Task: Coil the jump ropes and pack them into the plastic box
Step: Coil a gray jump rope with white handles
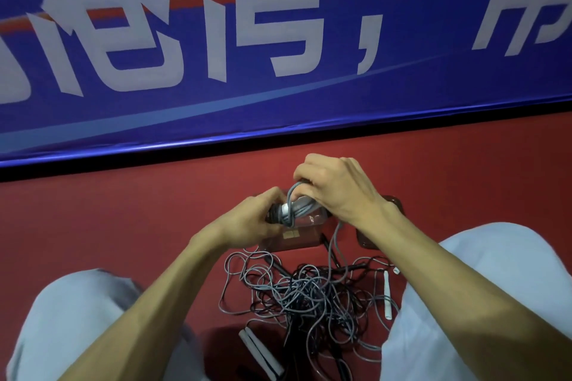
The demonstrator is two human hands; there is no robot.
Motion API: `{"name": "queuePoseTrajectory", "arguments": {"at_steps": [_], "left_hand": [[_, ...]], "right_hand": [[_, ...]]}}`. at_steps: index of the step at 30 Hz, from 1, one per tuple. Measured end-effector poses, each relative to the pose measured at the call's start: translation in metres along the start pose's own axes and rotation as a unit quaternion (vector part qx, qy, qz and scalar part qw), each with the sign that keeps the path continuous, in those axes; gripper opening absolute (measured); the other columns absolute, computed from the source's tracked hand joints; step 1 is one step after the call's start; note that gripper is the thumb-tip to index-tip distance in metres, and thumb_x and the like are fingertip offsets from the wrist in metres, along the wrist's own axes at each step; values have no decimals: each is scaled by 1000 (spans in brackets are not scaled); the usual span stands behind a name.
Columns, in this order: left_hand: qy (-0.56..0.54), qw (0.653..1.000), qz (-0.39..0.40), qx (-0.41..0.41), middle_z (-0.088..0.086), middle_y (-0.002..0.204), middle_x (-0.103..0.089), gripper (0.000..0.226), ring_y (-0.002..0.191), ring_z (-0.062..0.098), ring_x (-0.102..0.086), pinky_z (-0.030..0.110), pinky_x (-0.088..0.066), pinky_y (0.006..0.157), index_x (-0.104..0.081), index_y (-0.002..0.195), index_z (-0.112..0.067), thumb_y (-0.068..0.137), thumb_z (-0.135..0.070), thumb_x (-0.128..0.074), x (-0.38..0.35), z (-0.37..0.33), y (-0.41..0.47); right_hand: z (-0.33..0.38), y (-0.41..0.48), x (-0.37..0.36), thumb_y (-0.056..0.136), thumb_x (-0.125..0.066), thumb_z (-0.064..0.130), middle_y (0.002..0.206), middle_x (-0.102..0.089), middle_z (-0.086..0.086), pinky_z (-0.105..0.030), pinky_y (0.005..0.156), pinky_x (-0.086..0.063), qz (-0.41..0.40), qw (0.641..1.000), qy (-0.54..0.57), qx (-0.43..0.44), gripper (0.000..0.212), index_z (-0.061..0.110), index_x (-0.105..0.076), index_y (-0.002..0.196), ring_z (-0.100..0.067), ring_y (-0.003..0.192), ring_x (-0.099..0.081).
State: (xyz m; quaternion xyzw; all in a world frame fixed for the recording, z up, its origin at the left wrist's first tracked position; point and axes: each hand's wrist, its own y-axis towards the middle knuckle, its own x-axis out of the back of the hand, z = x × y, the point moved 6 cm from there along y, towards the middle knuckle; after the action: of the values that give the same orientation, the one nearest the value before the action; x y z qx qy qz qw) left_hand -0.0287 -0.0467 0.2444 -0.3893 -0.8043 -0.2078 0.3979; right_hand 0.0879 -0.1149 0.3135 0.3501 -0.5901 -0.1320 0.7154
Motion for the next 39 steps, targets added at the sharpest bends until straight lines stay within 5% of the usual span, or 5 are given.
{"name": "queuePoseTrajectory", "arguments": {"at_steps": [9, 20, 30, 34, 39], "left_hand": [[47, 998, 14, -31, -2, 106, -62, 37, 92, 16, -59, 26, -47, 79, -54, 118, -16, 83, -22, -67, -9, -15, -7], [-29, 997, 73, -19, -7, 68, -55, 25, 62, 10, -48, 25, -40, 60, -58, 80, -26, 84, -5, -70, 1, -15, -10], [-502, 861, -81, -3, 14, 102, -71, 57, 88, 30, -67, 32, -55, 72, -57, 129, -21, 76, -3, -70, 33, -13, -10], [-548, 824, -140, 16, 19, 102, -67, 48, 78, 27, -67, 28, -55, 64, -59, 127, -5, 79, -10, -60, 40, -11, -11], [-542, 822, -168, 51, 14, 94, -68, 39, 72, 24, -66, 29, -55, 66, -62, 114, 1, 78, -14, -63, 40, -4, -10]], "right_hand": [[-15, 2, -14, 65, -76, 62, 79, -62, 6, -29, 65, -36, 119, 977, -1, -175, 46, 18, -67, 76, -18, 76, -55], [-57, -19, -22, 82, -74, 5, 66, -67, 3, -17, 54, -44, 296, 804, 415, -306, 4, 7, -72, 85, -7, 52, -52], [-43, -16, -39, 101, -46, 20, 73, -61, -4, -32, 65, -46, 248, 724, 552, -331, 22, 7, -63, 108, -20, 68, -56], [-27, -17, -39, 101, -49, 20, 76, -61, -2, -22, 45, -42, 325, 759, 487, -284, 23, 5, -58, 115, -14, 59, -52], [-20, -13, -36, 99, -53, 13, 74, -64, -2, -33, 70, -44, 352, 836, 357, -225, 10, 12, -59, 106, -16, 72, -66]]}}
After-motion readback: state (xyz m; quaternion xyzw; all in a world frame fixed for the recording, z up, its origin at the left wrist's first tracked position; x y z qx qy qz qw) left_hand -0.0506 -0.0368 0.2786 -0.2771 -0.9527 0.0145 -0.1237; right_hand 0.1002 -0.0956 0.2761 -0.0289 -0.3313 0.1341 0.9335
